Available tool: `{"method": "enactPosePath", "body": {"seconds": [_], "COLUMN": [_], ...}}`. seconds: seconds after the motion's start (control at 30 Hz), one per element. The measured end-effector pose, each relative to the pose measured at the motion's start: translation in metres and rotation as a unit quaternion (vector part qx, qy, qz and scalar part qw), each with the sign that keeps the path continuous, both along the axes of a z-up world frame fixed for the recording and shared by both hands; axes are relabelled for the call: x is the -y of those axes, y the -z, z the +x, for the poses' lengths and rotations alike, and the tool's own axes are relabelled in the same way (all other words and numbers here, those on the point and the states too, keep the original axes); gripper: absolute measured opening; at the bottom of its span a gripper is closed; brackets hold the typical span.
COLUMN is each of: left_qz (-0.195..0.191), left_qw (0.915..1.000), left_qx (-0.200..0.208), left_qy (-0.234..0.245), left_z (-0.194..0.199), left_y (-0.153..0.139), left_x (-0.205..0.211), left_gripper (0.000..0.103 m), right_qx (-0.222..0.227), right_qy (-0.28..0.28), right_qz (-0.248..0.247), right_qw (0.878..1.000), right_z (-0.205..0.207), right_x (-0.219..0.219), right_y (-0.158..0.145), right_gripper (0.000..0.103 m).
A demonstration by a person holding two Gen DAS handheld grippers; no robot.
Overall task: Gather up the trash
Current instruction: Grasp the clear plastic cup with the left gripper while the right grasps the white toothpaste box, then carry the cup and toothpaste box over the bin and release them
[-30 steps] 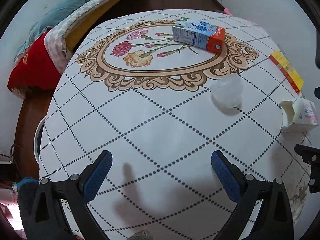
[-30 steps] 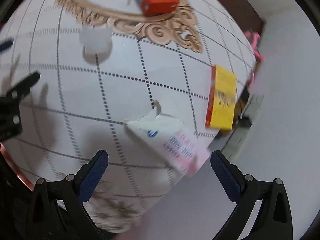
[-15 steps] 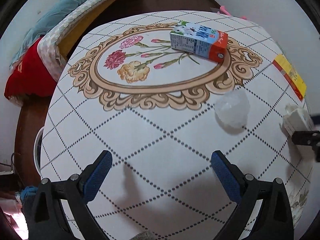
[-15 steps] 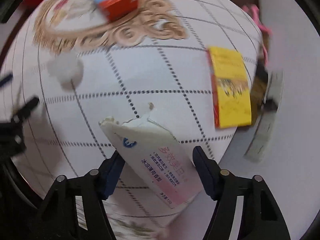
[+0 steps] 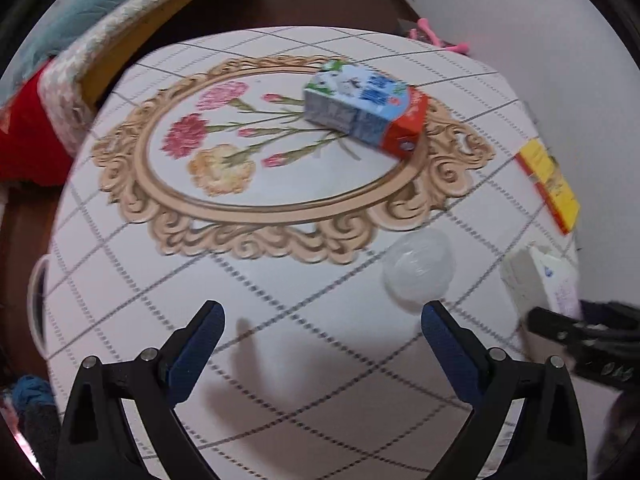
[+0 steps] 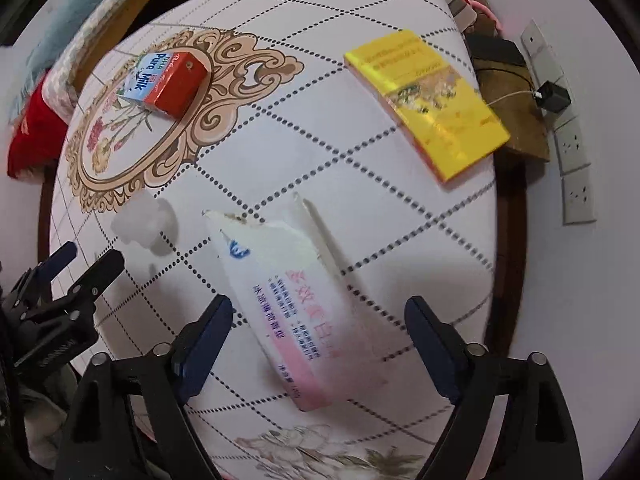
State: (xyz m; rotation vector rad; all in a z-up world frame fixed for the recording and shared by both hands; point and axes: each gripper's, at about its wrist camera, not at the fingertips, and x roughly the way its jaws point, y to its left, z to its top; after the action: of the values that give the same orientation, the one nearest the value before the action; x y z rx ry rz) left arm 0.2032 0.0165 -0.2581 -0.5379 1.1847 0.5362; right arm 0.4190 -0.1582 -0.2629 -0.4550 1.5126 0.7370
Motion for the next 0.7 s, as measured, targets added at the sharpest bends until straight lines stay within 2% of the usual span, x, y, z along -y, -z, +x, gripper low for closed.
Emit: {"method": "enactPosePath", "body": {"seconds": [0.03,0.17,0.3,0.33,0.37,0.4,0.53,0.7], "left_qz": [-0.013,-0.035,-0.039,-0.031,-0.022,-0.014,0.020,0.075], "left_qw": [0.9998,0.9986,0.9981,0.9982,0.9984,0.9983,0.9980,0.9956], "left_qx": [0.012,0.036,0.024,0.022,0.019,0.020,0.022,0.018], "left_qy": [0.003,0.018,0.040,0.045,0.048,0.052,0.056,0.054], "left_z": [0.002,0.019,0.039,0.043,0.048,0.051,0.051,0.028], "left_y": [-0.001,-0.003,0.006,0.006,0.007,0.006,-0.001,-0.014], "left_x": [0.000,0.003,0.008,0.011,0.010,0.012,0.016,0.017], "left_gripper": [0.100,0.097,0.066,0.060,0.046,0.039,0.037,0.037], "right_qx": [0.007,0.068,0.061,0.067,0.070,0.073,0.080,0.083], "right_qy": [0.008,0.087,0.156,0.156,0.153,0.152,0.145,0.136], "right_qz": [0.009,0.018,0.034,0.034,0.030,0.026,0.016,0.019], "right_qw": [1.000,0.994,0.985,0.985,0.985,0.985,0.986,0.987], "right_z": [-0.005,-0.013,-0.015,-0.017,-0.017,-0.018,-0.021,-0.033], "right_x": [0.003,0.025,0.045,0.045,0.045,0.042,0.040,0.025], "right_y": [0.000,-0.003,0.003,0.002,0.002,0.002,0.003,0.004], "right_gripper": [0.063,0.062,0.061,0.060,0.060,0.060,0.059,0.058]}}
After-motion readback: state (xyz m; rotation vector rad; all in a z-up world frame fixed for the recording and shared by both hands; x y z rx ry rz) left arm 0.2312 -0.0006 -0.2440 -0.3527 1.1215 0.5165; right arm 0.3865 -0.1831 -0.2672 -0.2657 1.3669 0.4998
